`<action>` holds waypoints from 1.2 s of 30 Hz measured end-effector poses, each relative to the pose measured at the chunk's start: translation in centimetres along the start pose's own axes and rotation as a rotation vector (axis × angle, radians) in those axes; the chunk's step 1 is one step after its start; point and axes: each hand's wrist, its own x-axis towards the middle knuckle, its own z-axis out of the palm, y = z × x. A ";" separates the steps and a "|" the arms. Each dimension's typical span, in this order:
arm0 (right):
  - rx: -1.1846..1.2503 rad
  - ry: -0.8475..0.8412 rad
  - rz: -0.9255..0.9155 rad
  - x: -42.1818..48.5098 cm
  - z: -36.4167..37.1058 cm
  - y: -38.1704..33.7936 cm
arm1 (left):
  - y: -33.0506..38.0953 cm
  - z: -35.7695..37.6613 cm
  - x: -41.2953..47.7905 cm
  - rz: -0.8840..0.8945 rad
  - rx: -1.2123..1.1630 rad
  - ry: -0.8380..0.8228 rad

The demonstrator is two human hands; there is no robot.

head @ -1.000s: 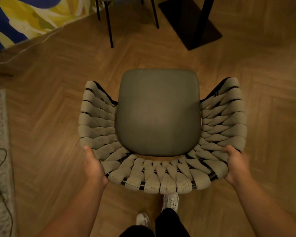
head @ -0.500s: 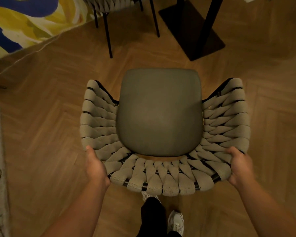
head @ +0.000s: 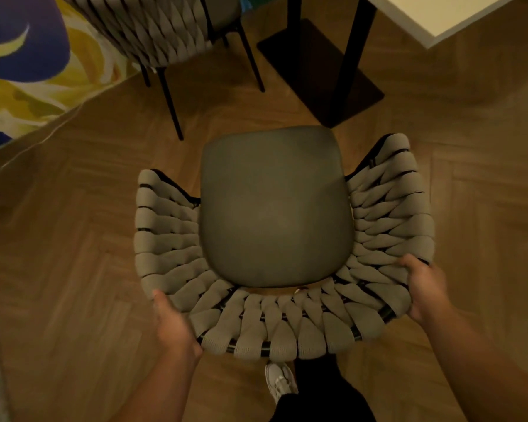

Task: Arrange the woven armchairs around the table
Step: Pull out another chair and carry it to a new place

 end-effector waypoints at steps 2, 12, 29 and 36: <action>0.008 0.000 -0.003 0.6 1.7 -1.3 | 1.2 1.5 1.3 -0.008 0.013 -0.006; 0.030 -0.007 -0.007 4.2 9.7 -6.7 | 6.4 9.0 7.9 -0.012 0.075 -0.039; 0.183 0.120 -0.016 2.6 20.0 -6.1 | 17.5 15.6 21.5 -0.088 0.319 -0.182; 0.301 0.143 -0.020 1.6 24.8 -5.2 | 22.8 20.8 26.1 -0.013 0.398 -0.246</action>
